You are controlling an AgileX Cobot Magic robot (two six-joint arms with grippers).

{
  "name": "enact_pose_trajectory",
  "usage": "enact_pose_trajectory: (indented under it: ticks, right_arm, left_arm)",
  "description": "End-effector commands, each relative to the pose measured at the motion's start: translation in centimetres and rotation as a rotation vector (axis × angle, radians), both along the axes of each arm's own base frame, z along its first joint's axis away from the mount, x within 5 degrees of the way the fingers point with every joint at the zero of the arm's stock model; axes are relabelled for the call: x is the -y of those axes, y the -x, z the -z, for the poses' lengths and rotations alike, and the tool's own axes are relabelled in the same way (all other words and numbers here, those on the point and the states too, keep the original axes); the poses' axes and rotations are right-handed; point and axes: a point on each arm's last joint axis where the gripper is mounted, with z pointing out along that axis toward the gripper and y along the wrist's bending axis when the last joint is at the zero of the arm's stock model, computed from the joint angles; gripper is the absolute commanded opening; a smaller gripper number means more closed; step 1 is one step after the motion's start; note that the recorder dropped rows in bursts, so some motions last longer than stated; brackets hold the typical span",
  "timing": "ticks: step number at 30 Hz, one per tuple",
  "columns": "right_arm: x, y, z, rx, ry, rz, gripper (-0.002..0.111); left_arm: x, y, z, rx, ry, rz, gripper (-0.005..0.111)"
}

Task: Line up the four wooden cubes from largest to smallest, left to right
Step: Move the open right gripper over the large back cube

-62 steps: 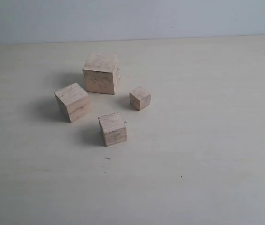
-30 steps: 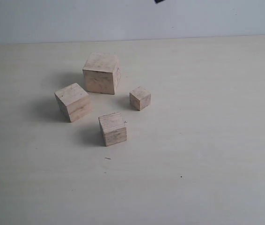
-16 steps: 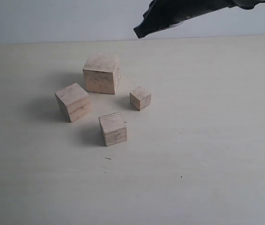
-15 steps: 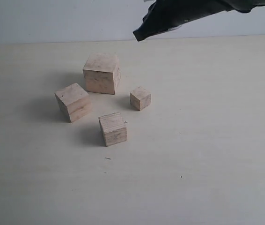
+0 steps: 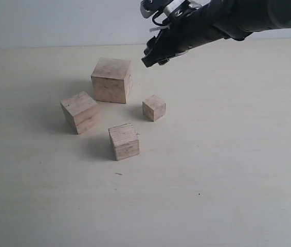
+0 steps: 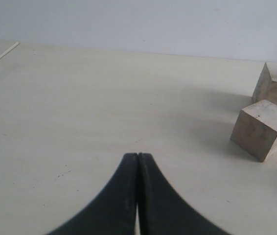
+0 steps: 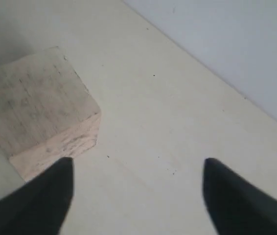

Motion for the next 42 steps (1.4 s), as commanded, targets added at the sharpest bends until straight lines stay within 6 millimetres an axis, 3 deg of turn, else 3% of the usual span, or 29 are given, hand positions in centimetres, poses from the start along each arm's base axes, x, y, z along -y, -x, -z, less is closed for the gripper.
enact_pose_trajectory:
  ticks: [1, 6, 14, 23, 28, 37, 42]
  right_arm:
    - [-0.6, 0.0, -0.3, -0.044, -0.106, 0.074, 0.104]
    - [-1.1, 0.3, -0.5, -0.183, -0.281, 0.177, 0.105]
    - [-1.9, 0.9, -0.8, -0.263, -0.327, 0.142, 0.104]
    - [-7.1, 3.6, -3.0, -0.258, -0.342, 0.007, 0.1]
    - [-9.4, 3.9, -3.4, -0.312, -0.344, 0.123, 0.085]
    - [-10.9, 3.5, -3.9, -0.412, -0.074, 0.39, 0.085]
    - [-11.8, 2.4, -4.8, -0.453, -0.108, 0.48, 0.085]
  left_arm:
    - [0.0, 0.0, 0.0, 0.013, 0.002, 0.004, 0.0]
    - [0.0, 0.0, 0.0, 0.013, 0.002, 0.004, 0.0]
    - [0.0, 0.0, 0.0, 0.013, 0.002, 0.004, 0.0]
    - [0.0, 0.0, 0.0, 0.013, 0.002, 0.004, 0.0]
    - [0.0, 0.0, 0.0, 0.013, 0.002, 0.004, 0.0]
    - [0.0, 0.0, 0.0, 0.013, 0.002, 0.004, 0.0]
    - [0.0, 0.0, 0.0, 0.013, 0.002, 0.004, 0.0]
